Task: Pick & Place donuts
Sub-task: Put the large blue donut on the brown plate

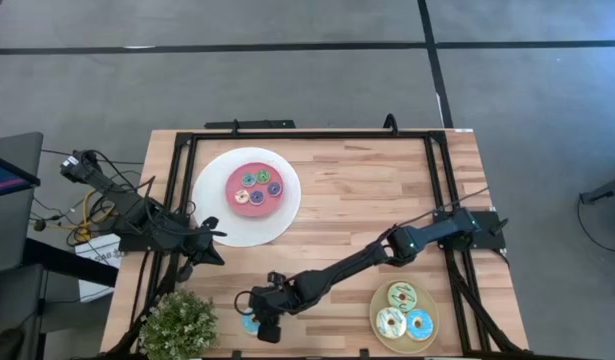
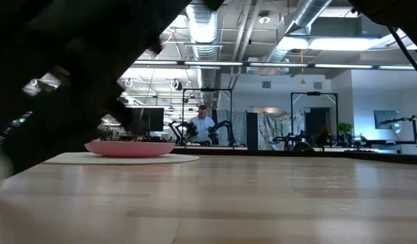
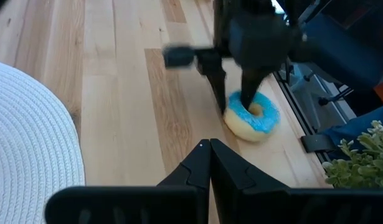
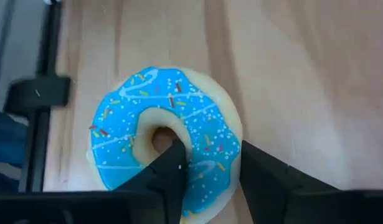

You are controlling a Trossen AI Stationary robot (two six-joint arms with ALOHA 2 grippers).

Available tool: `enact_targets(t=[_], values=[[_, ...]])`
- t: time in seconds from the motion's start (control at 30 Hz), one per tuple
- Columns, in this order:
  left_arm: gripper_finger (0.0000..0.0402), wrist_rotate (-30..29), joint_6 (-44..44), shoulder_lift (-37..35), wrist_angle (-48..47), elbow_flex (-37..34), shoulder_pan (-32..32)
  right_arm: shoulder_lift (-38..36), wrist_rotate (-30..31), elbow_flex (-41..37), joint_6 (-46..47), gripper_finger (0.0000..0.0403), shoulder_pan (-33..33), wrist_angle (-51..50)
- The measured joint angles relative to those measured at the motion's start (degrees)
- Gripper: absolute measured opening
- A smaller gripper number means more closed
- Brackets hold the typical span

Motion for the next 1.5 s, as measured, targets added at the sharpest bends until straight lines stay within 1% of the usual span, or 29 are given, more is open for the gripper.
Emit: enact_targets(t=[0.1,0.2,0.27,0.4,0.67,0.8,0.9,0.97,1.07,1.17,1.23,1.33,1.5], values=[[0.0000,0.0,0.0,0.0,-0.1,0.0,0.0,-2.2,0.2,0.1,1.2,0.0135,-0.3,-3.1],[0.0000,0.0,0.0,0.0,-0.1,0.0,0.0,-4.6,0.6,0.0,3.5,0.0143,-0.1,-9.8],[0.0000,0.0,0.0,0.0,-0.1,0.0,0.0,-6.0,0.8,0.0,6.1,0.0147,0.6,-14.6],[0.0000,-0.2,0.1,-0.1,-0.1,0.0,0.0,-8.1,0.6,0.1,12.2,0.0153,2.5,-20.9],[0.0000,-1.1,0.0,-0.1,0.0,0.0,0.0,-10.7,4.4,0.1,23.6,0.0139,8.5,-35.7],[0.0000,-4.2,0.0,-0.1,0.1,0.0,0.0,-11.1,10.5,0.2,27.0,0.0129,12.1,-38.9],[0.0000,-5.8,0.0,-0.1,0.1,0.0,0.0,-11.0,16.8,0.2,29.7,0.0124,14.3,-39.3],[0.0000,-6.3,-0.2,-0.1,0.2,0.0,0.0,-10.9,20.9,0.1,32.0,0.0124,15.2,-41.1],[0.0000,-7.1,-1.4,-0.1,0.2,0.0,0.0,-10.8,25.0,0.0,34.4,0.0130,15.6,-45.2],[0.0000,-7.8,-1.7,-0.1,0.2,0.0,0.0,-10.9,28.8,0.0,39.3,0.0147,15.6,-48.7],[0.0000,-8.0,-1.7,-0.1,0.2,0.0,0.0,-10.9,29.1,0.0,43.0,0.0166,15.5,-49.2],[0.0000,-8.7,-2.2,-0.1,0.2,0.0,0.0,-10.9,29.0,0.0,45.5,0.0207,15.4,-48.8],[0.0000,-10.2,-2.0,-0.1,0.2,0.0,0.0,-10.8,28.9,0.0,45.5,0.0282,14.3,-48.0]])
